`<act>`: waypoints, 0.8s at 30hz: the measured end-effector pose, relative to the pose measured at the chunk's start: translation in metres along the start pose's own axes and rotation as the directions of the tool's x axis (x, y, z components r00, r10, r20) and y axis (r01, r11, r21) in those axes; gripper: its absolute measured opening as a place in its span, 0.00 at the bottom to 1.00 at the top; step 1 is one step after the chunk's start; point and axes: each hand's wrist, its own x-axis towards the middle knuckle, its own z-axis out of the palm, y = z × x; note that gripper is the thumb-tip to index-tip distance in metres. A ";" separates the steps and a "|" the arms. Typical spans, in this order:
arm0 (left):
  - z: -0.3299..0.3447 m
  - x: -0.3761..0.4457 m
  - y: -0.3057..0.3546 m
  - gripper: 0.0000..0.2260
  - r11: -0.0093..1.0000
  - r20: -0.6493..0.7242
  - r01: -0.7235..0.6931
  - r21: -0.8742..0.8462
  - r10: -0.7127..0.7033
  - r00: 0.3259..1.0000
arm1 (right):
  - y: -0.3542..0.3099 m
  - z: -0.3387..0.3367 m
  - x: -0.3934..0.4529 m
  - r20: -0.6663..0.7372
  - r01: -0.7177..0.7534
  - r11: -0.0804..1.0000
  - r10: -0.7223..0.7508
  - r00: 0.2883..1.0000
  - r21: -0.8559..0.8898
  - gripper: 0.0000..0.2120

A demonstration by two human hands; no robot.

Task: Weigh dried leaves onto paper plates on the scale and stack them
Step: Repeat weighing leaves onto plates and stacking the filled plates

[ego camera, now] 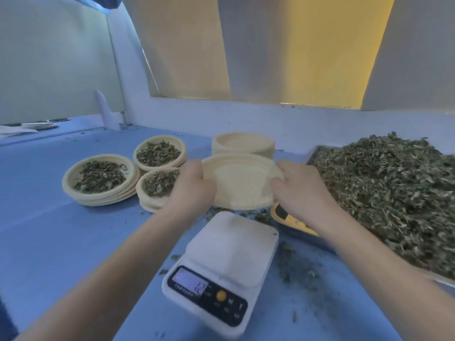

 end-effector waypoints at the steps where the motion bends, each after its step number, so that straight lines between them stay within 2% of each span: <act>1: 0.001 -0.011 -0.009 0.17 0.999 0.012 0.022 -0.030 -0.022 1.000 | 0.002 0.009 -0.009 0.027 -0.006 1.000 0.006 1.000 -0.004 0.06; 2: 0.002 -0.019 -0.018 0.18 0.997 0.024 0.041 -0.062 -0.039 0.999 | 0.003 0.017 -0.018 0.069 -0.017 1.000 0.017 0.997 -0.002 0.04; 6: 0.009 -0.041 -0.047 0.22 0.996 0.041 0.077 -0.053 -0.075 0.996 | 0.017 0.046 -0.042 0.231 -0.063 0.998 0.058 0.971 0.013 0.22; 10: 0.014 -0.043 -0.064 0.32 0.996 0.041 0.092 0.015 -0.093 0.995 | 0.022 0.058 -0.048 0.291 -0.040 0.999 0.047 0.956 -0.030 0.29; 12: 0.013 -0.041 -0.068 0.33 0.995 0.062 0.099 0.025 -0.100 0.993 | 0.023 0.060 -0.045 0.294 -0.040 0.998 0.053 0.954 -0.048 0.30; 15: 0.009 -0.035 -0.074 0.31 0.995 0.076 0.097 -0.018 -0.095 0.993 | 0.023 0.059 -0.041 0.271 -0.057 0.998 0.059 0.961 -0.015 0.30; 24: -0.013 -0.018 -0.101 0.15 0.967 -0.145 0.113 -0.228 -0.148 0.978 | 0.025 0.062 -0.026 0.176 -0.113 0.991 0.099 0.979 0.074 0.27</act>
